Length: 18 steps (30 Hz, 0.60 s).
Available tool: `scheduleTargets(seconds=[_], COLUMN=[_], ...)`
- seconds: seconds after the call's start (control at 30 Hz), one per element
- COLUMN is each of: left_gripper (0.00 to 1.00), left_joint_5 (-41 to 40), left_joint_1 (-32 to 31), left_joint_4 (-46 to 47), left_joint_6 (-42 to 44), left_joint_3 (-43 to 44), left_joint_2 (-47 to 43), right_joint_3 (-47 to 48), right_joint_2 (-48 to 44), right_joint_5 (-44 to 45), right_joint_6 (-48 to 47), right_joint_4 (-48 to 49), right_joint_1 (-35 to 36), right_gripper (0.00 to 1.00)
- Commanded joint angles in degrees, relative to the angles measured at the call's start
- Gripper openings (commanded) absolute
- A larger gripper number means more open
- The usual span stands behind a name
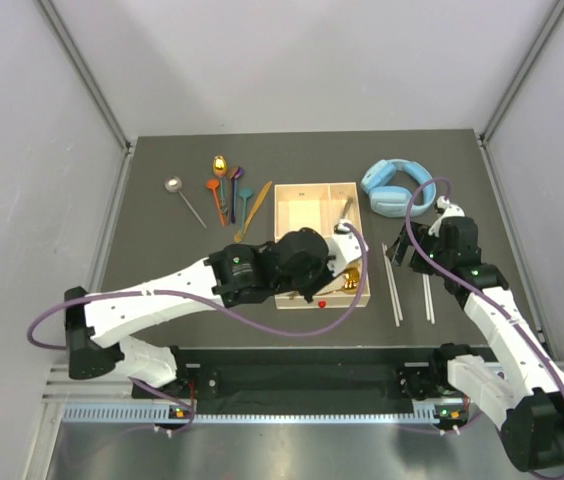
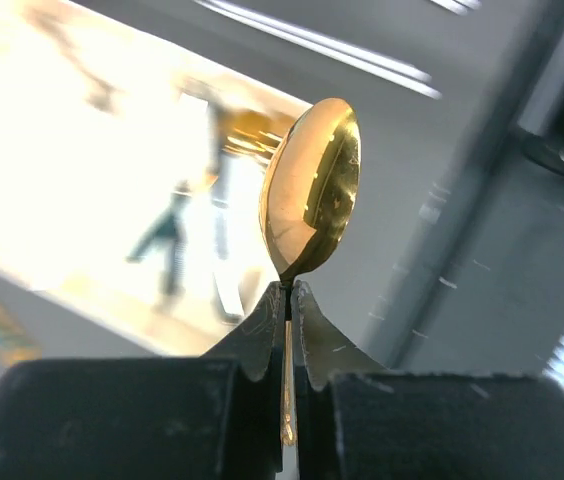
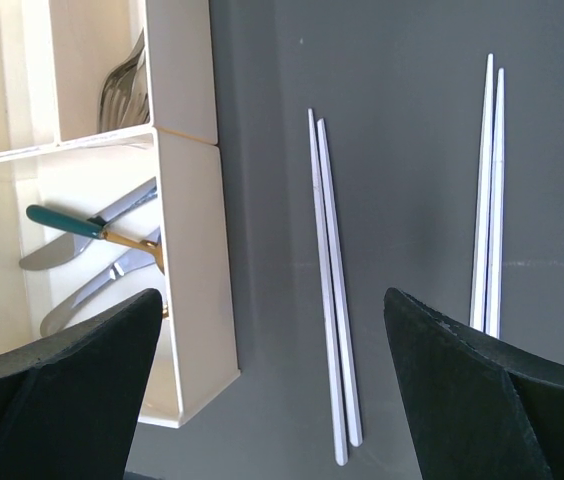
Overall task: Sort the eating utensils into containers
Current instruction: Place the spoon in the storage box.
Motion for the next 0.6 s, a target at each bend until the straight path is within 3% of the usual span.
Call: scheduleTargets(seconds=[0.0,0.1,0.3,0.57], left_gripper=[0.00,0.00,0.00,0.00], left_joint_5=[-16.5,-21.5,-9.5,-0.1], left_joint_1=[0.6,1.6,10.2,13.8], left_joint_4=[0.1,2.2,10.7,14.2], left_joint_6=[7.8,12.9,14.8,15.1], left_joint_3=[2.9,4.6,4.3,2.9], left_joint_2=[2.2,6.5,11.6,17.3], right_joint_3=[0.1,0.4,1.0,0.0], right_joint_2=[0.4,0.9,0.3,0.3], right_joint_5=[-0.2,-0.5,-0.4,-0.8], right_joint_6=[0.9,1.0,0.9,1.0], right_joint_4=[3.0,3.1,2.6,3.2], right_joint_1=[-0.7,-0.7,-0.8,-1.0], right_gripper=[0.92,0.92,0.92,0.92])
